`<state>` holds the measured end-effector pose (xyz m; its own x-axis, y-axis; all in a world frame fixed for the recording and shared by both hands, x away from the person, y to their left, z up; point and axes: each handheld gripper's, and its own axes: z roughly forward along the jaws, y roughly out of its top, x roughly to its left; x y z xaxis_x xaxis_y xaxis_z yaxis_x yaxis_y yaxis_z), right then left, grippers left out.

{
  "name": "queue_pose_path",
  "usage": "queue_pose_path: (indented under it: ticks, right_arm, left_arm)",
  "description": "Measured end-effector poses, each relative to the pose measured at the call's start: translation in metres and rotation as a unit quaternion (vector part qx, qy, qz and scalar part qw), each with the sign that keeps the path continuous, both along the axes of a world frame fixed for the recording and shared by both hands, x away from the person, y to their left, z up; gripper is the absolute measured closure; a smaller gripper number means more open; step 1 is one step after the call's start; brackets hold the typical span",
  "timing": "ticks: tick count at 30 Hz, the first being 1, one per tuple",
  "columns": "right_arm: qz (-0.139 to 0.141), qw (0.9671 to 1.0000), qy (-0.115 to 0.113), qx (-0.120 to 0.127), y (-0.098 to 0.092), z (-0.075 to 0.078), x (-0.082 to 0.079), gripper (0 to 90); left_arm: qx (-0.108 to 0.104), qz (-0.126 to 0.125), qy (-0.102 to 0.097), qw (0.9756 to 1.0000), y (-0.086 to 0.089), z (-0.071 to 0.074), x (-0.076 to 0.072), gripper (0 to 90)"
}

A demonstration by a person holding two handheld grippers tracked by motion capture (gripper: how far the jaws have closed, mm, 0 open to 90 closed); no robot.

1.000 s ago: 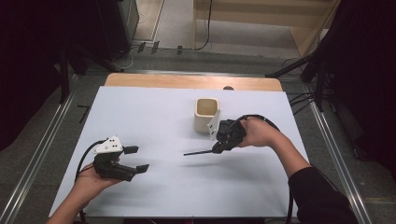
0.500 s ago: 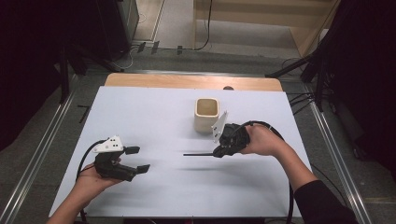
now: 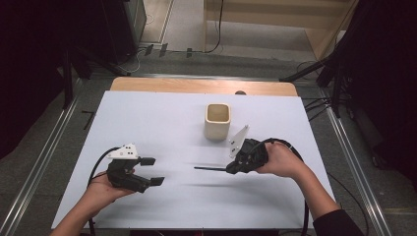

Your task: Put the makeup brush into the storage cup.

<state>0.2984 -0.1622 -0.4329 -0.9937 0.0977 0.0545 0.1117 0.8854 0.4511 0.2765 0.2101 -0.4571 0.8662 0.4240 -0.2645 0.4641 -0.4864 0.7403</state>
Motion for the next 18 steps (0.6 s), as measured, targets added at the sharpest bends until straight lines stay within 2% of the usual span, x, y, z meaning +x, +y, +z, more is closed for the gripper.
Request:
queue_pose_path:
  ticks: [4, 5, 13, 18]
  right_arm:
    - [0.0, 0.9999, -0.012, -0.004, -0.001, 0.0, -0.007, 83.9]
    - [-0.001, 0.9999, -0.011, 0.004, -0.002, 0.0, -0.008, 83.9]
    - [0.0, 0.9999, -0.011, -0.006, -0.002, -0.003, -0.015, 83.9]
    - [0.018, 0.9995, -0.025, -0.009, 0.003, -0.003, -0.018, 83.9]
  left_arm:
    - [-0.001, -0.011, 0.008, 0.9999, -0.006, 0.003, 0.001, 19.7]
    - [0.002, -0.015, 0.008, 0.9999, -0.008, 0.004, 0.001, 19.7]
    - [0.004, -0.041, 0.014, 0.999, -0.023, 0.012, 0.002, 20.1]
    - [0.008, -0.056, 0.016, 0.9982, -0.034, 0.017, 0.002, 20.0]
